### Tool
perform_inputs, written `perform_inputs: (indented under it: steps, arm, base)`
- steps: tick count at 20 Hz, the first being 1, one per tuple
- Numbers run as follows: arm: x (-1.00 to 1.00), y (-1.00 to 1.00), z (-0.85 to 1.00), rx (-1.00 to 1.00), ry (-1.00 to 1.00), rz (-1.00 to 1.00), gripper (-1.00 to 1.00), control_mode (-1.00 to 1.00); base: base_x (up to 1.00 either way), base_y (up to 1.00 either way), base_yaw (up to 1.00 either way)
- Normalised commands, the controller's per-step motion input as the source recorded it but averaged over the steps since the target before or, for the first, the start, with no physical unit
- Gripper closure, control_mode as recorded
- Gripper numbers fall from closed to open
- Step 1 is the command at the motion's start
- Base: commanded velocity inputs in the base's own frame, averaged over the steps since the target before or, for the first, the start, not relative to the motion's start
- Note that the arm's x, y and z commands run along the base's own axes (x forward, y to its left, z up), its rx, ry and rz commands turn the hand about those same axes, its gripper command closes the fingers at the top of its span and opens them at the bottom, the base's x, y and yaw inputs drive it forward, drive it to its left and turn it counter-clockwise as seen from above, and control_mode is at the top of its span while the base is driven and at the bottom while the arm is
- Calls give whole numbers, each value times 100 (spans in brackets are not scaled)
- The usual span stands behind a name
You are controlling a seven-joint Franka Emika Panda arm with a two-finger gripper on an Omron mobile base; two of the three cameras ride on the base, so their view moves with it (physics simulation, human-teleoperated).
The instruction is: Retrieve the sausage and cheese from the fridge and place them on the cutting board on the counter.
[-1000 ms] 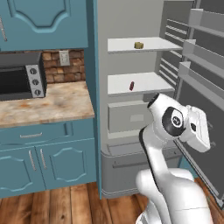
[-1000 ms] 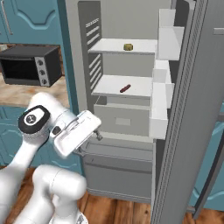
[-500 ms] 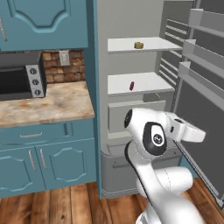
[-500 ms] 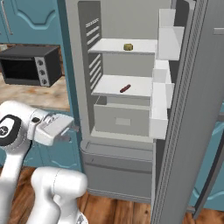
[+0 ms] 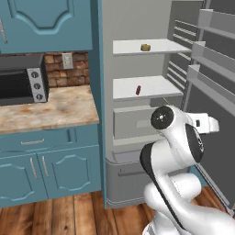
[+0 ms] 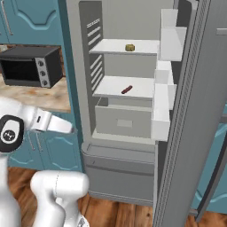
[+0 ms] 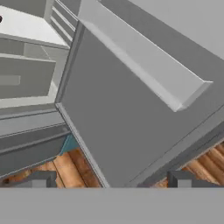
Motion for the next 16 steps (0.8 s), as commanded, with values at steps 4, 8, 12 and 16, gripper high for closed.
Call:
perform_inputs:
  steps: [4,8,12,16]
  arm:
    - [26,1,-11,29,15,45,-100,-100]
    - [0,0,0,1,2,2,-100,-100]
    - [0,0,0,0,0,0,-100,-100]
    - [0,0,0,0,0,0,-100,-100]
  base:
    - [0,0,0]
    - [0,0,0]
    - [0,0,0]
    - [0,0,0]
